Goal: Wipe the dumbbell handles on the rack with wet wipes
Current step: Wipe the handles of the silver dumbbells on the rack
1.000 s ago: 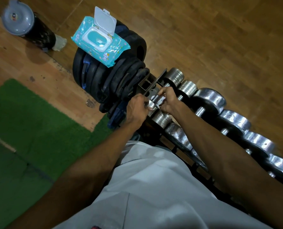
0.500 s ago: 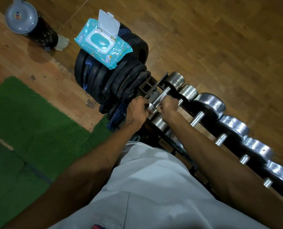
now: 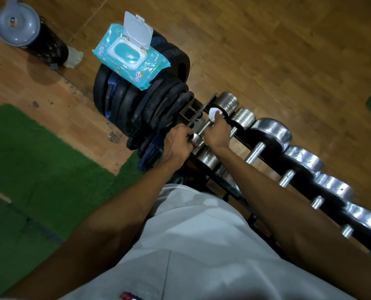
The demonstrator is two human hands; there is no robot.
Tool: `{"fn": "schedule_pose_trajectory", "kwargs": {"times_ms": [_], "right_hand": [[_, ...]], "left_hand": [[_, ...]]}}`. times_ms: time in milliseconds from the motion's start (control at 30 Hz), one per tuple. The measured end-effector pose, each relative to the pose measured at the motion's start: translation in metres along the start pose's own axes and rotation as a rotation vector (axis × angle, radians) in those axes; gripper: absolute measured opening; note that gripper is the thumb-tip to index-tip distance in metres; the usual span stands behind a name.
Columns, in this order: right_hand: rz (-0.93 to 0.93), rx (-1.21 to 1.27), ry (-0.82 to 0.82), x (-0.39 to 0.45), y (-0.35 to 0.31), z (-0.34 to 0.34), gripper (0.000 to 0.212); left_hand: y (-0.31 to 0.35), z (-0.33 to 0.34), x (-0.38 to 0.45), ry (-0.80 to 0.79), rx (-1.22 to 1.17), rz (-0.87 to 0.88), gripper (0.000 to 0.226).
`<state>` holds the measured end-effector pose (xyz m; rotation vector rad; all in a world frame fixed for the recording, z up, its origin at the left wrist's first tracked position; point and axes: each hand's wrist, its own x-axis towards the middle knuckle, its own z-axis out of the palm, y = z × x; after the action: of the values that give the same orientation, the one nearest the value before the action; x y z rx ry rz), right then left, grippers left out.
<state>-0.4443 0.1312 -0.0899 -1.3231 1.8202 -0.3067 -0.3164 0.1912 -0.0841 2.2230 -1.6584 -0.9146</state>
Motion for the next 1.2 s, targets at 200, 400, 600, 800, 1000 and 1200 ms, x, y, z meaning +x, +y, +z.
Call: {"fn": "schedule_pose_trajectory", "kwargs": {"times_ms": [200, 400, 600, 800, 1000, 1200], "right_hand": [[-0.347, -0.367, -0.265, -0.024, 0.03, -0.011, 0.08], [-0.628, -0.923, -0.333, 0.009, 0.042, -0.033, 0.1], [-0.574, -0.937, -0.339, 0.029, 0.02, -0.041, 0.086], [-0.829, -0.945, -0.553, 0.024, 0.017, -0.032, 0.068], [-0.658, -1.157, -0.317, 0.05, 0.014, -0.054, 0.082], [-0.507, -0.98, -0.118, 0.011, 0.029, -0.024, 0.084]], "left_hand": [[-0.002, 0.002, 0.0, 0.023, -0.065, -0.03, 0.034], [-0.004, 0.004, 0.0, 0.019, -0.038, -0.019, 0.031], [-0.004, 0.004, 0.0, 0.021, -0.026, -0.017, 0.039], [-0.001, 0.003, -0.003, 0.044, -0.017, -0.005, 0.033], [-0.004, 0.005, -0.001, 0.026, -0.037, -0.002, 0.039], [-0.005, 0.007, -0.001, 0.029, -0.038, 0.012, 0.041]]}}
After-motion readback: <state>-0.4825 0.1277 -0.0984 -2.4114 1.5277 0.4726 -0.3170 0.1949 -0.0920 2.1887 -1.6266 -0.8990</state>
